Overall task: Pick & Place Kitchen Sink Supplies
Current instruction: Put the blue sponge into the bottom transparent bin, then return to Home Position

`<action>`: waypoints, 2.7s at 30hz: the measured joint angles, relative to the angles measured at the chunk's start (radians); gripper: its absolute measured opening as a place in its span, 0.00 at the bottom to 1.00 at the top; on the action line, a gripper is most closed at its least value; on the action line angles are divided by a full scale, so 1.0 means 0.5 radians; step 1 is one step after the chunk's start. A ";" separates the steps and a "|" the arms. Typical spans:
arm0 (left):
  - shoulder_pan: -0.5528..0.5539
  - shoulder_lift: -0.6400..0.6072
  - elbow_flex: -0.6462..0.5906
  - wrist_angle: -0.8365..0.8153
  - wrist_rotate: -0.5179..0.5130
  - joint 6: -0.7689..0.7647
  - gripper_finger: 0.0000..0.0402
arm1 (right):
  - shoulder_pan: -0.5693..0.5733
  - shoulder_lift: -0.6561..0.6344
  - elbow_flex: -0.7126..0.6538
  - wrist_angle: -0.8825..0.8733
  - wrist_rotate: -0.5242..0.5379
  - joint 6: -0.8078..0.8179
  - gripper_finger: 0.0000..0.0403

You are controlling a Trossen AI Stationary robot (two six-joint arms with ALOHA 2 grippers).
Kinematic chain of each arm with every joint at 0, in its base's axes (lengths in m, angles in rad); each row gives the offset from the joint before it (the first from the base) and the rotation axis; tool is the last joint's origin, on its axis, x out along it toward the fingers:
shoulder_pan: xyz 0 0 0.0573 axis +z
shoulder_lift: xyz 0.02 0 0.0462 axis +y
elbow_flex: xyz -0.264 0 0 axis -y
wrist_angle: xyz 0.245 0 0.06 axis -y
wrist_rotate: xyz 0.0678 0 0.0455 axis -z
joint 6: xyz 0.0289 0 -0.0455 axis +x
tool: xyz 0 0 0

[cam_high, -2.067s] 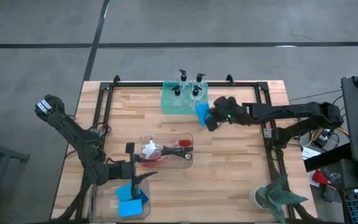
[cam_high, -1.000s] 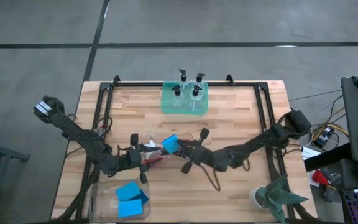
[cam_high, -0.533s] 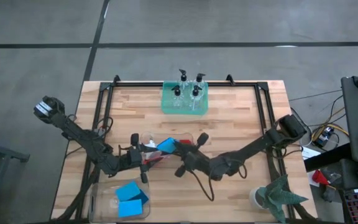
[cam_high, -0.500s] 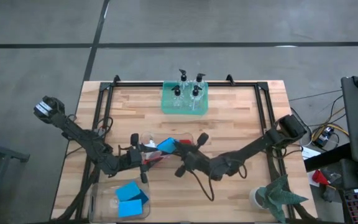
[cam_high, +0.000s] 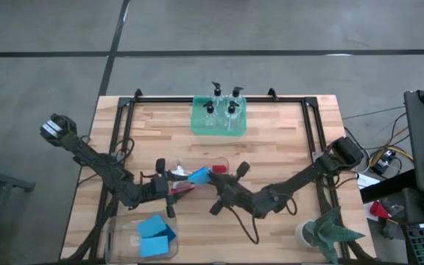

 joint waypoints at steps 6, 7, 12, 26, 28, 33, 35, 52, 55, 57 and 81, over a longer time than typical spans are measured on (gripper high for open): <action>0.026 0.034 0.000 0.044 0.032 -0.021 0.43 | -0.039 0.000 0.007 0.005 -0.232 0.161 0.02; 0.029 0.043 0.000 0.080 0.064 -0.014 0.43 | -0.049 0.002 0.007 0.005 -0.244 0.182 0.02; 0.028 0.063 0.000 0.110 0.075 0.021 0.43 | -0.065 0.008 0.007 0.003 -0.261 0.202 0.02; 0.027 0.063 -0.002 0.095 0.070 0.030 0.03 | -0.021 0.008 0.007 -0.038 -0.314 0.199 0.02; 0.027 0.063 -0.002 0.085 0.072 0.031 0.03 | -0.004 0.006 0.007 -0.042 -0.314 0.176 0.02; 0.007 0.047 -0.002 0.021 0.087 -0.027 0.04 | 0.044 -0.001 0.007 -0.071 -0.280 0.138 0.02; -0.017 0.025 -0.002 -0.029 0.141 -0.079 0.03 | 0.072 -0.021 0.007 -0.129 -0.262 0.077 0.03; -0.419 -0.348 0.057 -1.571 1.873 -2.134 0.02 | 0.124 -0.127 0.007 -0.835 -0.097 0.431 0.30; -0.461 -0.336 0.029 -1.592 1.990 -2.305 0.04 | 0.117 -0.127 0.007 -0.821 -0.097 0.436 0.32; -0.458 -0.319 0.028 -1.609 1.932 -2.375 0.06 | 0.109 -0.127 0.007 -0.820 -0.097 0.437 0.32; -0.419 -0.285 0.032 -1.701 1.376 -1.728 0.39 | 0.014 -0.196 0.007 -0.879 -0.421 0.574 0.18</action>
